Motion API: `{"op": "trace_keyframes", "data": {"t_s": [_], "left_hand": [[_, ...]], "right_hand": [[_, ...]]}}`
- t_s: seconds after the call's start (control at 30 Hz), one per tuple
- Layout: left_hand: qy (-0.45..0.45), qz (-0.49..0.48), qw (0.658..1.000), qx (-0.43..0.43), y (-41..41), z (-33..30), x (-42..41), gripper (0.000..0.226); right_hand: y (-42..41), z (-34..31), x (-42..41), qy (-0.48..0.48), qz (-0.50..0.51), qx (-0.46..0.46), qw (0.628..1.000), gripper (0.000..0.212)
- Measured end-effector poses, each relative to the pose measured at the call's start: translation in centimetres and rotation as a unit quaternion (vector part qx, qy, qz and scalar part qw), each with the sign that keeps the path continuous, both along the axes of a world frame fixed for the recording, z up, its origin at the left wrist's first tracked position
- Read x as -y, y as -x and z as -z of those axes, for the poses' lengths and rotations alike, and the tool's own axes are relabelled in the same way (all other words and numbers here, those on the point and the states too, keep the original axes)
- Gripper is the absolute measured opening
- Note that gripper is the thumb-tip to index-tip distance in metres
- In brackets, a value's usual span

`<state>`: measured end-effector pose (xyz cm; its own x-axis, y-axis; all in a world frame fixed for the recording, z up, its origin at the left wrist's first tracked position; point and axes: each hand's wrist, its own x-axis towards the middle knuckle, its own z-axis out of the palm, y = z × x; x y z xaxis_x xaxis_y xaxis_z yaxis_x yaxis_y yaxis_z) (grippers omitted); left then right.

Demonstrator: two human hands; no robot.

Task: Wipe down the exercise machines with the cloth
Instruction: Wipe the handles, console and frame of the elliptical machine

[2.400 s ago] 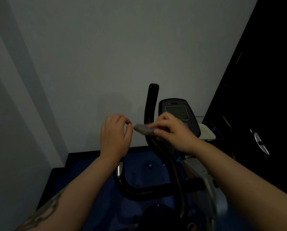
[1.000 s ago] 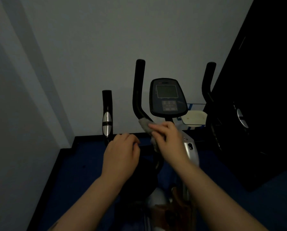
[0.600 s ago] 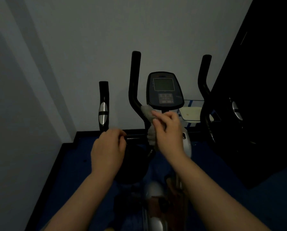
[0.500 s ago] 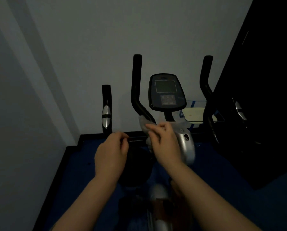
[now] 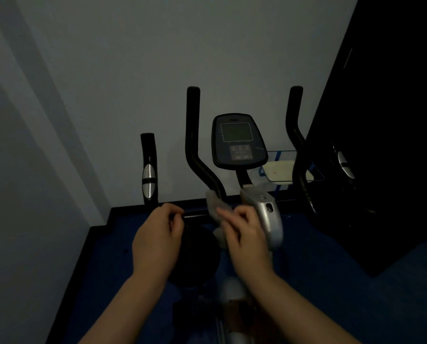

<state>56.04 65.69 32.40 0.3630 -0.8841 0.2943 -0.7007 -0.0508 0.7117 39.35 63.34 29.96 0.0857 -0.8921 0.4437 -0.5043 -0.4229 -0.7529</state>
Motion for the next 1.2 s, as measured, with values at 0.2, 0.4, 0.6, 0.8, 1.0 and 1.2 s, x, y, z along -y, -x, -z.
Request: {"op": "trace_keyframes", "data": {"t_s": [0.2, 0.4, 0.6, 0.8, 1.0, 1.2], "left_hand": [[-0.01, 0.016, 0.999, 0.049, 0.3, -0.6, 0.1, 0.008], [0.0, 0.057, 0.993, 0.104, 2.9, -2.0, 3.0, 0.012], [0.082, 0.058, 0.974, 0.203, 3.8, -0.2, 3.4, 0.008], [0.097, 0.059, 0.97, 0.217, 3.8, 0.3, 3.4, 0.009], [0.108, 0.047, 0.966, 0.23, 3.8, 0.6, 3.4, 0.01], [0.068, 0.066, 0.969, 0.227, 3.8, 1.0, 3.8, 0.031]], "right_hand": [[2.5, -2.2, 0.5, -0.026, -0.023, -0.065, 0.997, 0.023], [1.5, -2.1, 5.1, 0.011, 0.116, -0.171, 0.978, 0.026], [2.7, -1.0, 5.4, 0.109, 0.152, -0.27, 0.945, 0.021], [4.2, -2.7, 4.0, 0.072, 0.085, -0.268, 0.957, 0.023], [8.9, -3.5, 3.4, 0.078, 0.182, -0.193, 0.961, 0.03], [6.4, 0.9, 4.6, 0.09, 0.099, -0.133, 0.982, 0.03]]}}
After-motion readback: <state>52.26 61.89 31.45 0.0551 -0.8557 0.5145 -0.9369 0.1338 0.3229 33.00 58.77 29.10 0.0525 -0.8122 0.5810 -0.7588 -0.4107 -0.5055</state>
